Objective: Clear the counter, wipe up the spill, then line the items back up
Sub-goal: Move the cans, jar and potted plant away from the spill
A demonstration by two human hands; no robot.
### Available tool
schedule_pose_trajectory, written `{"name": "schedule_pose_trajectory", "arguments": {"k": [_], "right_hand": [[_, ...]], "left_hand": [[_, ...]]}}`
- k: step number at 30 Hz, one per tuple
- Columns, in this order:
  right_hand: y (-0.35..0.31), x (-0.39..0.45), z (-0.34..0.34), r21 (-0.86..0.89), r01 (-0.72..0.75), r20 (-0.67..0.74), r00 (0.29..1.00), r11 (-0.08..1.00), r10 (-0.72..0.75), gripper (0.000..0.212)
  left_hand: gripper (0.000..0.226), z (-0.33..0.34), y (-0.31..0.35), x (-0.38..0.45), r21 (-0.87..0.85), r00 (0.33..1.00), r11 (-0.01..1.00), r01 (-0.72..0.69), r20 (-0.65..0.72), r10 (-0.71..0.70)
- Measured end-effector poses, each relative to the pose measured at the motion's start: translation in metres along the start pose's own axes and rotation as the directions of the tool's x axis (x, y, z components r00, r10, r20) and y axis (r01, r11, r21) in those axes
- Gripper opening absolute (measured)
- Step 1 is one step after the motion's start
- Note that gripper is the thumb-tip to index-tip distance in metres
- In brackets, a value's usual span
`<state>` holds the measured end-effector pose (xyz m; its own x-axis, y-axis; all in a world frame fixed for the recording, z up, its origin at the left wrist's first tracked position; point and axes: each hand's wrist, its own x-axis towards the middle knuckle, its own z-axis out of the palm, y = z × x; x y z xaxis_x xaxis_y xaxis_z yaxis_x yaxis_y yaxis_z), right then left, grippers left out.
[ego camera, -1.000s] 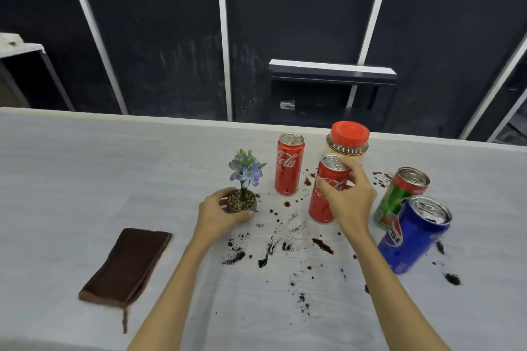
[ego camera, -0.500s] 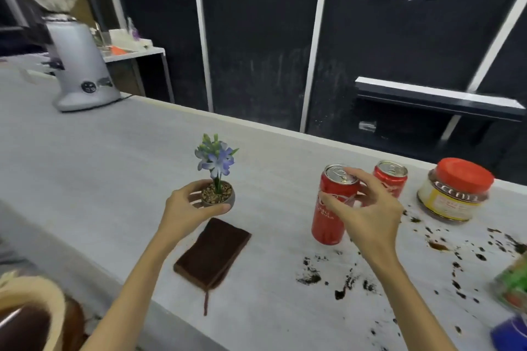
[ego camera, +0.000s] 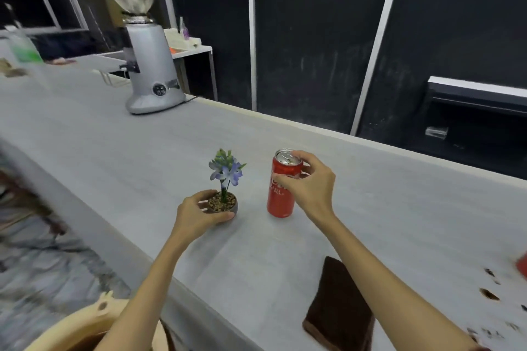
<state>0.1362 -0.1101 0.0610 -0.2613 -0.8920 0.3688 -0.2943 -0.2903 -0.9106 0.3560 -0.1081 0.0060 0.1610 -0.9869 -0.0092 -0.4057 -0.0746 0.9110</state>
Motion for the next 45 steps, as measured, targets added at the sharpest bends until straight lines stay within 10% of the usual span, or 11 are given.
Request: {"name": "schedule_pose_trajectory", "arguments": {"k": [19,25,32,39,45], "right_hand": [[0.019,0.054,0.119,-0.095,-0.002,0.092,0.996,0.996,0.01,0.07],[0.015,0.032,0.087,-0.159,-0.034,0.021,0.999,0.987,0.037,0.074],[0.017,-0.045,-0.05,-0.153,-0.1,-0.229,0.971,0.983,0.063,0.05],[0.014,-0.152,-0.243,-0.396,-0.272,-0.697,0.71,0.877,-0.094,0.047],[-0.003,-0.223,-0.371,-0.459,-0.422,-0.873,0.377,0.782,-0.309,0.062]], "left_hand": [[0.086,-0.052,-0.048,0.064,-0.107,1.0,0.994,0.025,0.0,-0.025],[0.061,-0.057,-0.014,0.018,0.007,0.874,0.953,-0.303,-0.396,0.281],[0.039,0.044,0.06,-0.027,-0.152,0.883,0.885,-0.44,0.105,0.458],[0.052,0.244,0.14,-0.106,-0.304,0.66,0.863,-0.404,0.557,0.505],[0.091,0.361,0.199,-0.169,-0.352,0.646,0.855,-0.382,0.559,0.519]]}}
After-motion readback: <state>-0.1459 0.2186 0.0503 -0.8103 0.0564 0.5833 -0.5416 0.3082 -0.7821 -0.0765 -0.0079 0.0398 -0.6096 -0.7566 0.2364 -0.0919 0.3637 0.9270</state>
